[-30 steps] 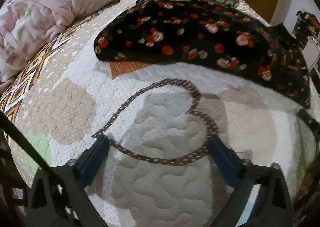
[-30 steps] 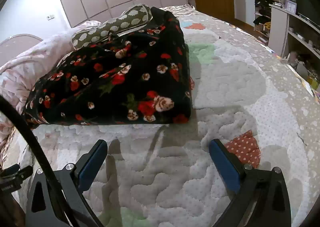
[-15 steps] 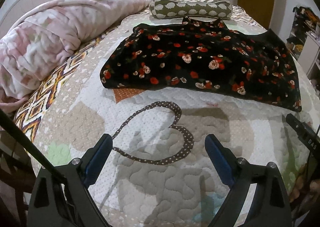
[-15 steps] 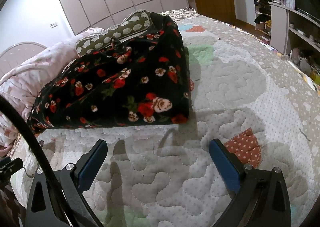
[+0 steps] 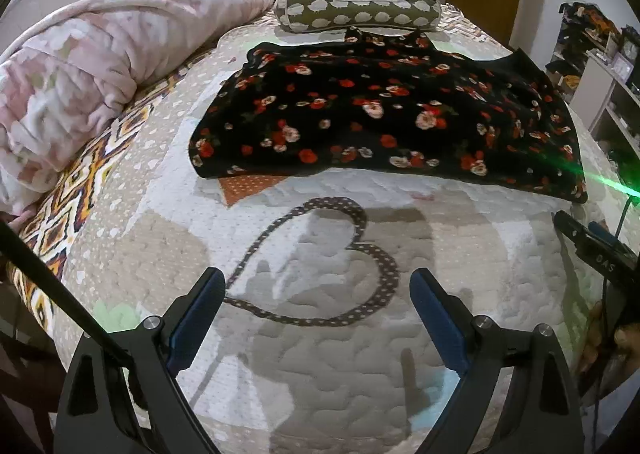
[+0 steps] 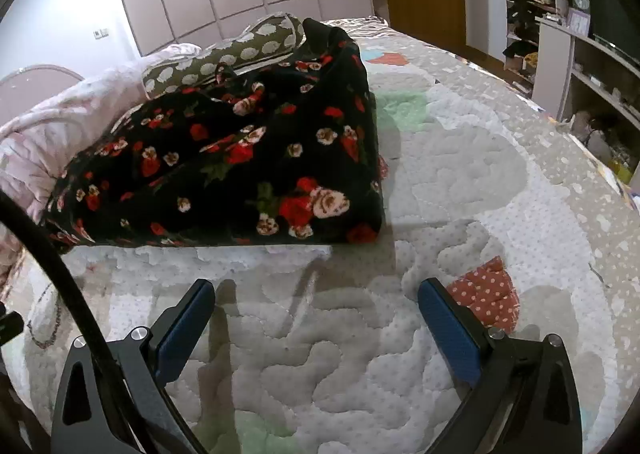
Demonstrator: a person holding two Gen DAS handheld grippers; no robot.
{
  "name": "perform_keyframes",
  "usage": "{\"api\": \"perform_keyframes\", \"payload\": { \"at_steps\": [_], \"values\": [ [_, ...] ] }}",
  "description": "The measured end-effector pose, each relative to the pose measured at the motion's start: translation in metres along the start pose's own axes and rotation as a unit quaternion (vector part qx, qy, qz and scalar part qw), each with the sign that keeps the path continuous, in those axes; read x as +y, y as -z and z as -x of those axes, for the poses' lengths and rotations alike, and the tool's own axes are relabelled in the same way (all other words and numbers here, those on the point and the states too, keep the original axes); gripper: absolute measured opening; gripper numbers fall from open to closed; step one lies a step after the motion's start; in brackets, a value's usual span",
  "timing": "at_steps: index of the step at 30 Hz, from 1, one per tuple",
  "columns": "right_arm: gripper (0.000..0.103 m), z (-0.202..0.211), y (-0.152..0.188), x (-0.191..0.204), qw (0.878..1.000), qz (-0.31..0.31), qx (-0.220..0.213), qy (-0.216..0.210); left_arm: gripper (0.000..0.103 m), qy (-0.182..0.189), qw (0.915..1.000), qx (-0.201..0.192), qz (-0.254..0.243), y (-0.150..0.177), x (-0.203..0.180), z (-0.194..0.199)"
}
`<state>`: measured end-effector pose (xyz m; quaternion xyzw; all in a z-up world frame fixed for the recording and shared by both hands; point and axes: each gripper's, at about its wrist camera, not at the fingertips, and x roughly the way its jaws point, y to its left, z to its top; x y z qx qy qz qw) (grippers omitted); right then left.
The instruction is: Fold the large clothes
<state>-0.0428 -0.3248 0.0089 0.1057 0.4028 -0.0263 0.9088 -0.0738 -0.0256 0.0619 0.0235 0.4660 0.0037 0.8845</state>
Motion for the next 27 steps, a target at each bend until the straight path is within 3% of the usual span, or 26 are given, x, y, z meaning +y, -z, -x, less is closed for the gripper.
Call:
{"api": "perform_keyframes", "payload": {
  "at_steps": [12, 27],
  "values": [
    [0.103, -0.007, -0.002, 0.01, 0.999, 0.023, 0.016, 0.04, 0.093, 0.001, 0.9996, -0.01, 0.028, -0.01, 0.041, 0.007],
    [0.103, -0.002, 0.0, 0.005, 1.0, 0.009, 0.005, 0.02, 0.093, -0.019, 0.9997, -0.012, 0.003, -0.013, 0.022, 0.013]
  ]
}}
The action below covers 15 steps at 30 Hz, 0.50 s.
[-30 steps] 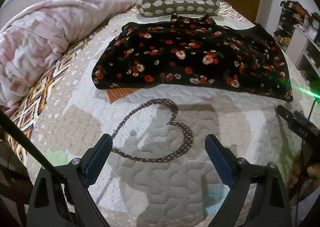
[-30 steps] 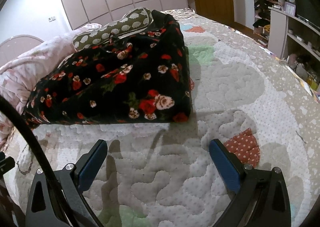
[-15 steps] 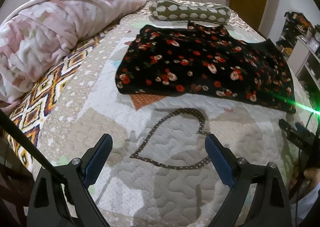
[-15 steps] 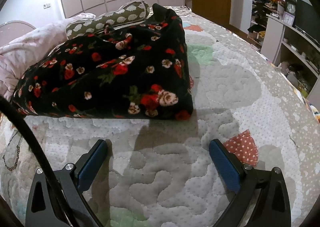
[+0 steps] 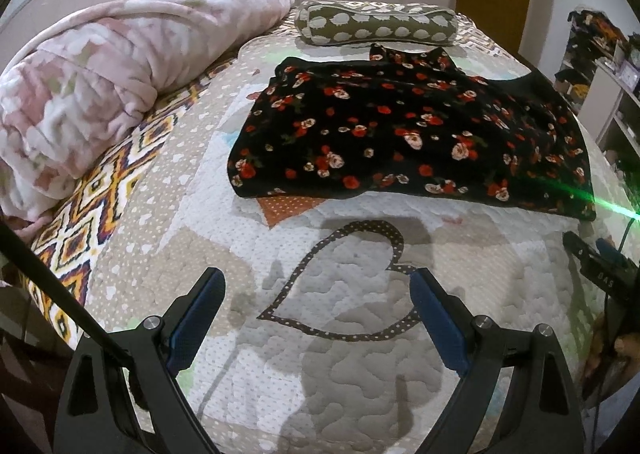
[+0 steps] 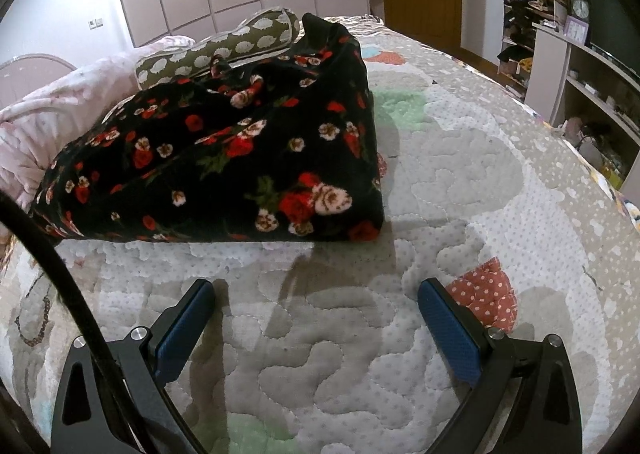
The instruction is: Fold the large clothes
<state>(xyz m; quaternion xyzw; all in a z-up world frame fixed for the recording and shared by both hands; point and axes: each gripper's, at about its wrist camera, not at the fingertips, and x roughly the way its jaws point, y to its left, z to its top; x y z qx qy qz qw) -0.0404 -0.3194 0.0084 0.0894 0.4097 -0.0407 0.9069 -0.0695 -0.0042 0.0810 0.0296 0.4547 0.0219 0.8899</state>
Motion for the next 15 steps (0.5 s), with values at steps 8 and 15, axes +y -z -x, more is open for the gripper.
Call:
{"api": "perform_keyframes", "payload": {
  "at_steps": [8, 15],
  "values": [
    [0.103, 0.0012, 0.0008, -0.0012, 1.0, -0.002, -0.001, -0.002, 0.093, 0.0, 1.0, 0.001, -0.005, 0.001, -0.0027, -0.0011],
    [0.103, 0.0008, 0.001, -0.0016, 1.0, 0.004, 0.001, 0.003, 0.093, -0.001, 1.0, 0.0, -0.004, -0.0033, 0.0032, -0.0035]
  ]
}}
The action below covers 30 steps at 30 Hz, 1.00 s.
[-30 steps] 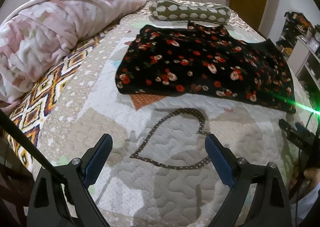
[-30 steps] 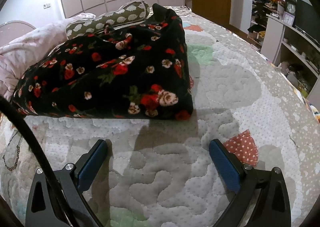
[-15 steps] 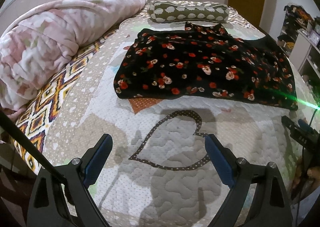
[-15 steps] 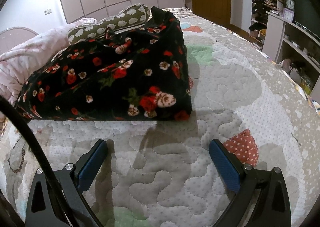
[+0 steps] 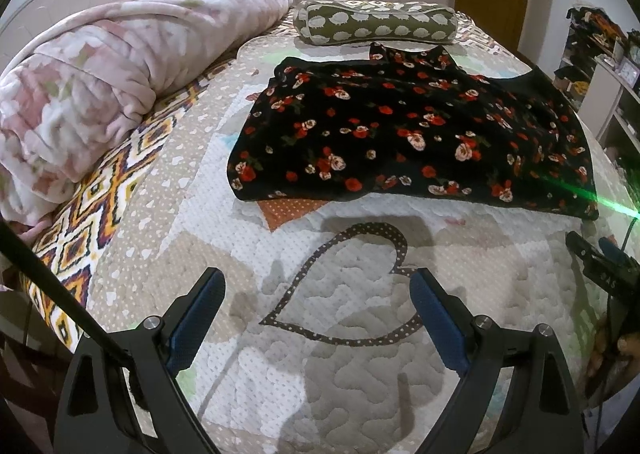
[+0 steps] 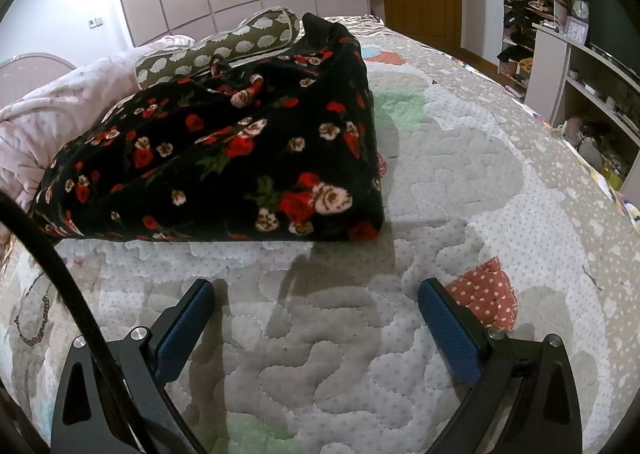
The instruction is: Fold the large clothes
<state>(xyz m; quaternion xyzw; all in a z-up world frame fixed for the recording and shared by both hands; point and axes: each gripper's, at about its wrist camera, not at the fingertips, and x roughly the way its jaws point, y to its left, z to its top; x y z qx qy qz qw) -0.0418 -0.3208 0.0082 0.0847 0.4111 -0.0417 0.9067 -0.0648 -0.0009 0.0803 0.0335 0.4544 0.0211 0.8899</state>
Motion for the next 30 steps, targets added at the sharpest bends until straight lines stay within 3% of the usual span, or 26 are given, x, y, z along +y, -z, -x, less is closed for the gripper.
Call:
{"api": "perform_keyframes", "payload": {
  "at_steps": [10, 16, 20, 25, 30],
  "values": [
    [0.103, -0.002, -0.008, 0.0, 1.0, 0.007, 0.026, -0.006, 0.093, 0.013, 0.9995, -0.027, -0.01, -0.036, 0.0, 0.007],
    [0.094, 0.012, -0.029, -0.029, 0.991, -0.092, 0.027, -0.089, 0.093, 0.05, 0.9959, -0.059, -0.046, -0.084, -0.025, 0.006],
    [0.091, 0.008, -0.04, -0.044, 0.979, -0.148, 0.02, -0.141, 0.084, 0.059, 0.9917, -0.076, -0.084, -0.112, -0.057, -0.008],
    [0.088, -0.008, -0.049, -0.047, 0.969, -0.186, 0.012, -0.165, 0.075, 0.056, 0.9925, -0.04, -0.101, -0.141, -0.091, -0.06],
    [0.085, -0.029, -0.055, -0.045, 0.96, -0.218, 0.009, -0.176, 0.072, 0.001, 0.992, 0.03, -0.123, -0.135, -0.116, -0.136]
  ]
}}
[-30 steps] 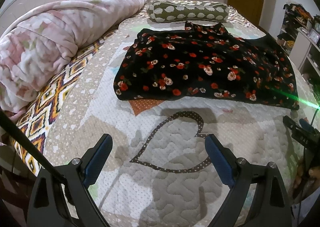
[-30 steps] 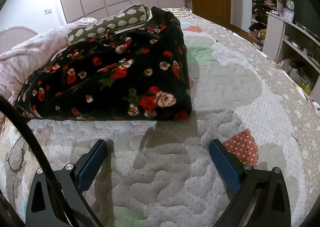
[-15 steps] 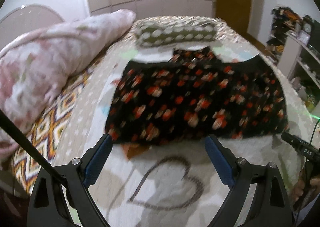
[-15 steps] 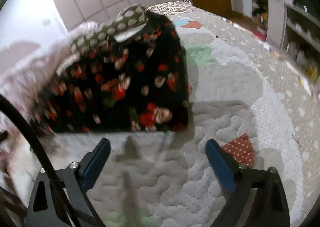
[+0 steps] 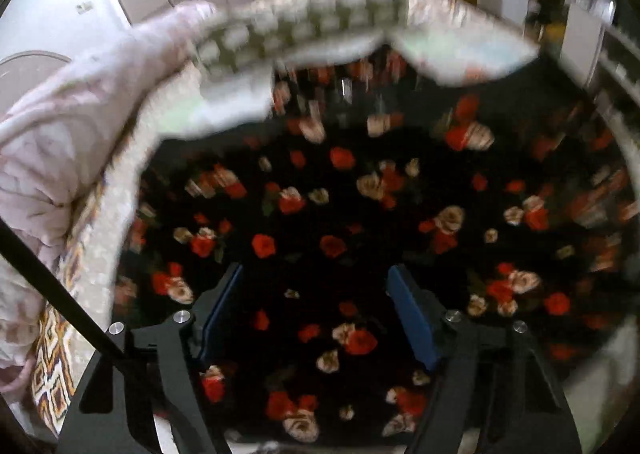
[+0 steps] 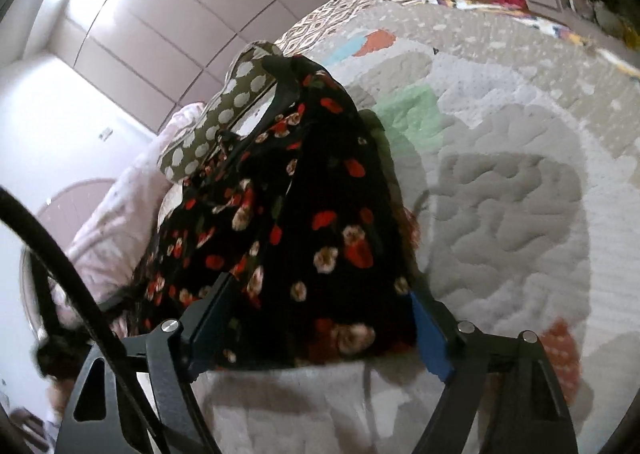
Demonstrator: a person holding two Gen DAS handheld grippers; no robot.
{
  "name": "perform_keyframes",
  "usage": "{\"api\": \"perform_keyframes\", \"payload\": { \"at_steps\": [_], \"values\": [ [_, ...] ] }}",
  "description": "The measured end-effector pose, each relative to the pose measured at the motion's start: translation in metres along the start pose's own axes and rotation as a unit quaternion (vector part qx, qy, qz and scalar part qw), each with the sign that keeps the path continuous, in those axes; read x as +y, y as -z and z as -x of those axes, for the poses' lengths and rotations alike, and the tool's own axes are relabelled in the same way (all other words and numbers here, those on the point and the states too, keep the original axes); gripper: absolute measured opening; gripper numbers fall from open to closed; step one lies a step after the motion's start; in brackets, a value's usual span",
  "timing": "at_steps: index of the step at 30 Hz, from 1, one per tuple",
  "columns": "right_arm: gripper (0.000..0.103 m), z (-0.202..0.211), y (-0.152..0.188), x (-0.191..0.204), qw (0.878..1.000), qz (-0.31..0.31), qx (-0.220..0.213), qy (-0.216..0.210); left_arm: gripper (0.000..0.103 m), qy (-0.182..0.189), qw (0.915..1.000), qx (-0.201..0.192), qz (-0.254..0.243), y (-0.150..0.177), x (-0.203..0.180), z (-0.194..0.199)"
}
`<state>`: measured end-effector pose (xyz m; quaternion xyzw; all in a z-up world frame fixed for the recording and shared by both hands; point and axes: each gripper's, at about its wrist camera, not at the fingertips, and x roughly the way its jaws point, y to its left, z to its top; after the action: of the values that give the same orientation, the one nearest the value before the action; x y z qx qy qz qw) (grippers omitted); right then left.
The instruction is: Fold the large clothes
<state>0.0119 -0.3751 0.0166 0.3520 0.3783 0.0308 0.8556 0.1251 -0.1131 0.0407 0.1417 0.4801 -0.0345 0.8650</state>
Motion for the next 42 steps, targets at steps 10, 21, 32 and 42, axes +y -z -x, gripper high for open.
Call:
{"api": "perform_keyframes", "payload": {
  "at_steps": [10, 21, 32, 42],
  "values": [
    [0.027, -0.022, -0.014, 0.0, 0.998, -0.056, 0.001, 0.007, 0.066, 0.031, 0.9992, -0.021, 0.015, 0.001, 0.011, 0.017],
    [0.019, 0.003, -0.041, 0.164, 0.992, 0.12, -0.031, 0.026, 0.066, 0.032, 0.9744, -0.12, 0.187, 0.097, 0.185, 0.122],
    [0.016, -0.105, 0.091, 0.371, 0.935, 0.351, 0.053, 0.01, 0.066, 0.013, 0.9406, -0.09, 0.327, 0.196, 0.31, 0.117],
    [0.053, -0.182, 0.154, 0.392, 0.904, 0.402, 0.145, 0.004, 0.066, 0.04, 0.926, -0.083, 0.366, 0.217, 0.334, 0.11]
  ]
}}
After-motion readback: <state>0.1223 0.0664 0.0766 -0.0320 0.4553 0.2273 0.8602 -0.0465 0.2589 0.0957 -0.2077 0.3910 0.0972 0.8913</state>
